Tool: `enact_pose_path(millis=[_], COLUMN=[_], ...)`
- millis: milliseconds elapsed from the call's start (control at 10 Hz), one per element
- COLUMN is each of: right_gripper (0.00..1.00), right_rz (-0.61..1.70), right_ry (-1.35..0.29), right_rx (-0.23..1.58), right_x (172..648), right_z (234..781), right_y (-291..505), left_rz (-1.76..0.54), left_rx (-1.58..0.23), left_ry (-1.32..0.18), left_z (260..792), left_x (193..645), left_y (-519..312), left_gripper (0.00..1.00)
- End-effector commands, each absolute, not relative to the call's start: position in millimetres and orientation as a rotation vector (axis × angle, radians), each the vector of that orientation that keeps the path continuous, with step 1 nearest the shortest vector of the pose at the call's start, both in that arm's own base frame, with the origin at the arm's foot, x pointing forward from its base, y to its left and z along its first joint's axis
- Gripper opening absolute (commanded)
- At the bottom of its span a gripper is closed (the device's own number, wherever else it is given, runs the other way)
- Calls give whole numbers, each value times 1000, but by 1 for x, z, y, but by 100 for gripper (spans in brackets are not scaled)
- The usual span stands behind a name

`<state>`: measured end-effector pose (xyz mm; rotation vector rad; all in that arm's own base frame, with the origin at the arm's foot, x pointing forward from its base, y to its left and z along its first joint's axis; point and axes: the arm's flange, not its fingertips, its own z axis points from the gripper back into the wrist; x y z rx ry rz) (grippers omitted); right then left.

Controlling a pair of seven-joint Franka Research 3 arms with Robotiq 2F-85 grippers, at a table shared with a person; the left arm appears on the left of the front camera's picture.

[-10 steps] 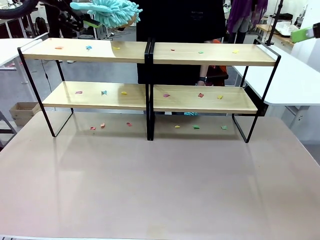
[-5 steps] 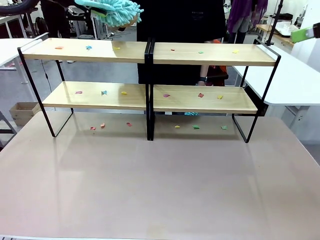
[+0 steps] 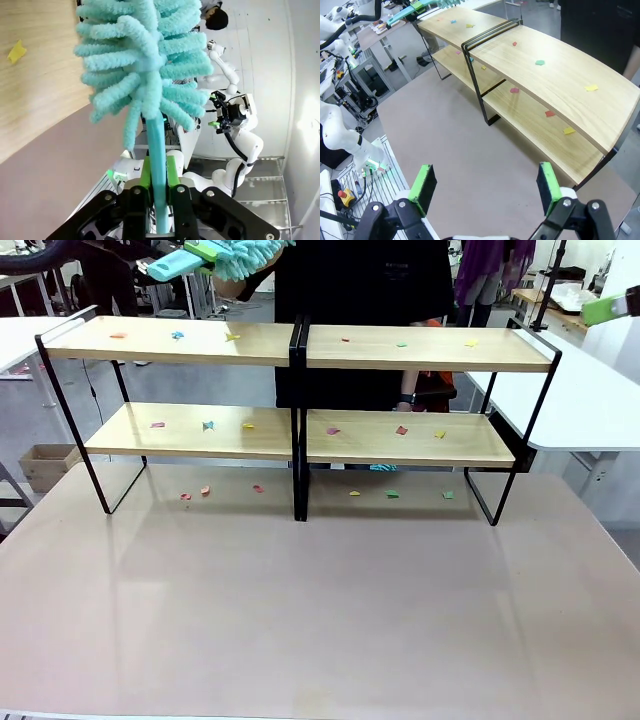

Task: Clean the shelves.
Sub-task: Pick up the Duster when the human hands it over.

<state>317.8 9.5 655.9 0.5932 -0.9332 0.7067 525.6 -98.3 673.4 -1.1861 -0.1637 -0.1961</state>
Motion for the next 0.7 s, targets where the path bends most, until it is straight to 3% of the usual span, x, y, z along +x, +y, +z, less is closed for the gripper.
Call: enact_pose_path(millis=[0, 300, 600], right_gripper=[100, 100, 100], right_rz=[708, 708, 708], right_ry=[-938, -938, -938], right_rx=[597, 597, 597], right_x=[318, 318, 318], right_z=[657, 657, 657], right_y=[11, 11, 11], left_rz=[-198, -235, -411], left_rx=[-1186, -1188, -1045], left_ry=[-169, -222, -188], left_z=[676, 686, 691], left_x=[516, 500, 423], left_y=[-98, -75, -20], left_gripper=[0, 0, 0])
